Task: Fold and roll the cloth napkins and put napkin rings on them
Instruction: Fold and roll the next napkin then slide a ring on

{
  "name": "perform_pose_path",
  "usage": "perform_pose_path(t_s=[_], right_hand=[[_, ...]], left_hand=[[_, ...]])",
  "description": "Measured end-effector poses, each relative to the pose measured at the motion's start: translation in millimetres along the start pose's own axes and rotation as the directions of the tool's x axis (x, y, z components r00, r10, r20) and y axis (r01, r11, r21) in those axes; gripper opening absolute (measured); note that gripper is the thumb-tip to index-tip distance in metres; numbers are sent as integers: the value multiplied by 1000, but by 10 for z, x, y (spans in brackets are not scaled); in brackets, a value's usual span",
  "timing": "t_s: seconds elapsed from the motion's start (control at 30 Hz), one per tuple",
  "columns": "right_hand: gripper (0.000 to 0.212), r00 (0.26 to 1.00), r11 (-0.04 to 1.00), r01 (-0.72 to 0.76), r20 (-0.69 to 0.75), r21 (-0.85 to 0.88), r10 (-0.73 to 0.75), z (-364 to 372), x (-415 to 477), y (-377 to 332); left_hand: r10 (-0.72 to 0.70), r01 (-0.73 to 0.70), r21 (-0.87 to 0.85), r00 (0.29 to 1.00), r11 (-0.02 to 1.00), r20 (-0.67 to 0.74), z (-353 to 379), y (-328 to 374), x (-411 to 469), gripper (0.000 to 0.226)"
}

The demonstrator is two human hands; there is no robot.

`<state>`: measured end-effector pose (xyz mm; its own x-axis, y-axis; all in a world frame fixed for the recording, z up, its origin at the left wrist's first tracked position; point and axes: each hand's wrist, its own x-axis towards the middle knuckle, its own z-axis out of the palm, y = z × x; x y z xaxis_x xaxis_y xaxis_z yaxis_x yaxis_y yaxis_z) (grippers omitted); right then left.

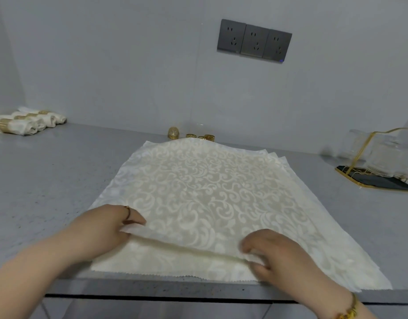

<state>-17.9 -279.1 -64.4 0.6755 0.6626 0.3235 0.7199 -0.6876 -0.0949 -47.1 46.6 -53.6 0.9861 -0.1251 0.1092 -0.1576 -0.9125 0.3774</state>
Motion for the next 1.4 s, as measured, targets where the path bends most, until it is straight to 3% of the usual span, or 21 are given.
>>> perform_pose_path(t_s=[0.13, 0.17, 0.23, 0.43, 0.5, 0.6, 0.67, 0.7, 0.77, 0.9, 1.03, 1.1, 1.3, 1.4], right_hand=[[8, 976, 971, -218, -38, -99, 215, -327, -165, 221], [19, 958, 954, -288, -37, -79, 286, -394, -187, 273], [34, 909, 895, -414, 16, 164, 417, -449, -268, 361], [42, 855, 739, -462, 26, 490, 518, -775, -329, 389], [41, 844, 718, -459, 6, 523, 536, -885, -298, 379], [32, 847, 793, -522, 80, 315, 525, -825, -162, 440], [21, 817, 799, -576, 125, 170, 563, -726, -22, 542], [19, 802, 790, -598, 129, 135, 584, -681, 45, 598], [23, 774, 766, -633, 126, 112, 621, -590, 205, 741], [29, 691, 661, -719, 125, 213, 712, -375, 446, 961], [25, 630, 600, -750, 24, 279, 776, -189, 710, 1150], [23, 626, 595, -747, 11, 296, 780, -152, 879, 1235], [30, 634, 594, -763, 114, 257, 765, -41, 1271, 1544], [21, 637, 585, -755, 122, 296, 761, 130, 1372, 1658]], left_hand=[[-130, 118, -177, 990, 977, -59, -129, -279, -68, 36], [-141, 119, -245, 987, 962, -73, -146, -310, -71, 34], [-161, 123, -375, 984, 919, -71, -179, -329, -84, 14], [-94, 148, -659, 989, 737, 116, -421, -249, -203, 79], [-95, 179, -617, 982, 767, 166, -543, -202, -198, 74], [-171, 211, -201, 965, 957, 200, -567, -160, -68, 51], [-272, 270, 38, 958, 962, 92, -479, -184, 120, 22], [-309, 307, 52, 950, 950, 37, -424, -209, 200, 20], [-371, 369, -53, 929, 928, -23, -320, -320, 410, 31], [-392, 308, -363, 901, 879, -186, -188, -455, 666, 9], [-391, 259, -422, 883, 869, -261, -150, -591, 934, 8], [-392, 253, -445, 884, 859, -254, -167, -705, 1089, 21], [-368, 232, -435, 893, 870, -260, -120, -929, 1445, 29], [-380, 224, -478, 888, 849, -260, -76, -1033, 1516, 27]])
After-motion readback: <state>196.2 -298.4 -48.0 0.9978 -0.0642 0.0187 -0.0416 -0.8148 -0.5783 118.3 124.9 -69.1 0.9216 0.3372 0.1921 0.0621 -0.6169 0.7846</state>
